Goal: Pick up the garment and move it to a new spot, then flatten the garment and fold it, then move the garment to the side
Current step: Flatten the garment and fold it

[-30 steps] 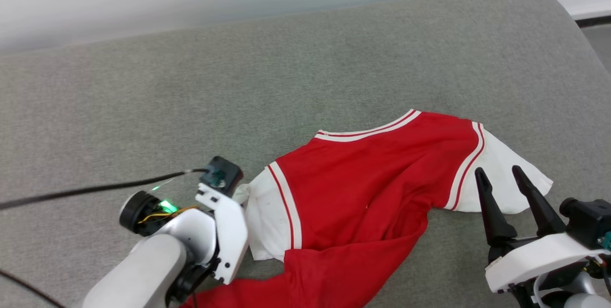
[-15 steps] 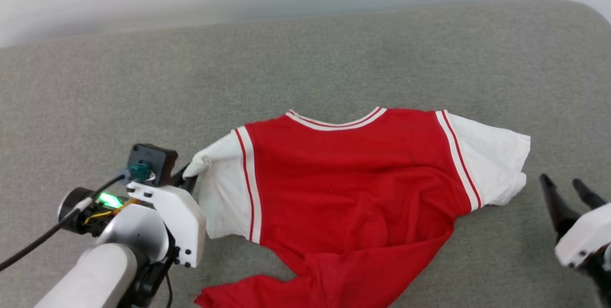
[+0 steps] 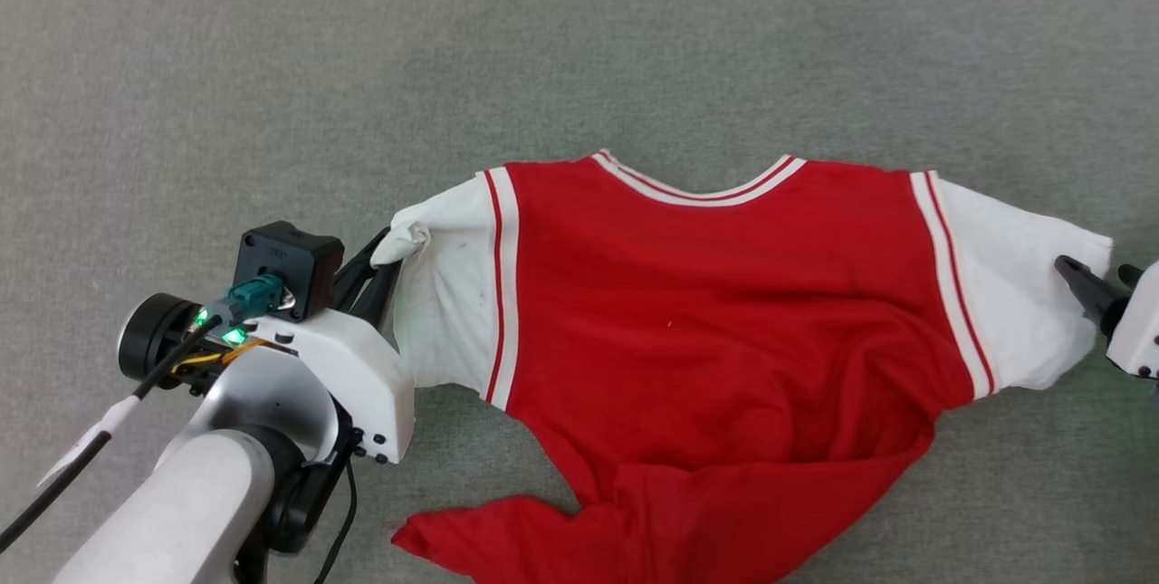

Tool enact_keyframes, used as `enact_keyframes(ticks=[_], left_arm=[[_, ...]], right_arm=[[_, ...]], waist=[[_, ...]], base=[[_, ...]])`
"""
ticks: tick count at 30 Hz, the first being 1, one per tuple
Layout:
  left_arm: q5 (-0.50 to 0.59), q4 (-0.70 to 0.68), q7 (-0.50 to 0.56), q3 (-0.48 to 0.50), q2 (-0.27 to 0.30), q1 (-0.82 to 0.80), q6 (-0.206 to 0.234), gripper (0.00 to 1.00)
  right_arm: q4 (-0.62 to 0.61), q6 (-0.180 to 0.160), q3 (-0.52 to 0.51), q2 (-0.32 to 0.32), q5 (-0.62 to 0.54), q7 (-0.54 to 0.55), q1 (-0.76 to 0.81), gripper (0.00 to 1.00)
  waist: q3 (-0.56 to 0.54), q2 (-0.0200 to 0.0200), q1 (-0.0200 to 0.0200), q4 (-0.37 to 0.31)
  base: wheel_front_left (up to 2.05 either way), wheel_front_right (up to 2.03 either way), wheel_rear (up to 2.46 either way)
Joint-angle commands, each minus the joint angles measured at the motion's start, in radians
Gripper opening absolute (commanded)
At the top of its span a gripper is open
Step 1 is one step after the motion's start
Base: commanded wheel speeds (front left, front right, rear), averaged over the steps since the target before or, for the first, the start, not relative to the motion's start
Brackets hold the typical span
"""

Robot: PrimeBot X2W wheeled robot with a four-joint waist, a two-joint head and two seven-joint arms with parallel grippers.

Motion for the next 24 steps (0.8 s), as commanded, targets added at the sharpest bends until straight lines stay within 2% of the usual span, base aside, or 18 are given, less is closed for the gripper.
enact_keyframes(ticks=[1, 10, 11, 12, 15, 21, 24], left_arm=[[0.005, -0.003, -0.010, 0.001, -0.005, -0.014, -0.001, 0.00], [-0.011, 0.016, -0.034, -0.001, -0.026, -0.017, -0.009, 0.00], [-0.013, 0.018, -0.036, -0.001, -0.027, -0.017, -0.008, 0.00], [-0.021, 0.021, -0.040, 0.000, -0.031, -0.016, -0.010, 0.00], [-0.032, 0.032, -0.051, 0.007, -0.041, -0.020, -0.011, 0.00], [-0.072, 0.087, -0.113, 0.049, -0.081, -0.051, -0.018, 0.00], [-0.102, 0.126, -0.148, 0.087, -0.102, -0.090, -0.029, 0.00]], right_arm=[[0.027, 0.000, 0.010, -0.005, -0.006, 0.014, -0.027, 1.00], [0.188, 0.000, 0.074, 0.035, -0.002, 0.102, -0.050, 0.98], [0.201, 0.000, 0.079, 0.040, 0.001, 0.111, -0.051, 0.44], [0.211, 0.000, 0.083, 0.046, 0.007, 0.121, -0.054, 0.00], [0.210, 0.000, 0.094, 0.038, 0.011, 0.109, -0.074, 0.00], [0.147, 0.000, 0.107, -0.023, -0.024, 0.016, -0.152, 0.00], [0.122, 0.000, 0.108, -0.027, -0.062, -0.041, -0.187, 0.00]], waist=[[0.030, 0.0000, -0.0001, 0.021], [0.054, 0.0000, -0.0001, 0.026], [0.052, 0.0000, -0.0001, 0.025], [0.049, 0.0000, -0.0001, 0.023], [0.034, 0.0000, -0.0001, 0.017], [-0.018, 0.0000, -0.0001, -0.002], [-0.049, 0.0000, -0.0001, -0.018]], base=[[0.00, 0.00, 0.00], [0.00, 0.00, 0.00], [0.00, 0.00, 0.00], [0.00, 0.00, 0.00], [0.00, 0.00, 0.00], [0.00, 0.00, 0.00], [0.00, 0.00, 0.00]])
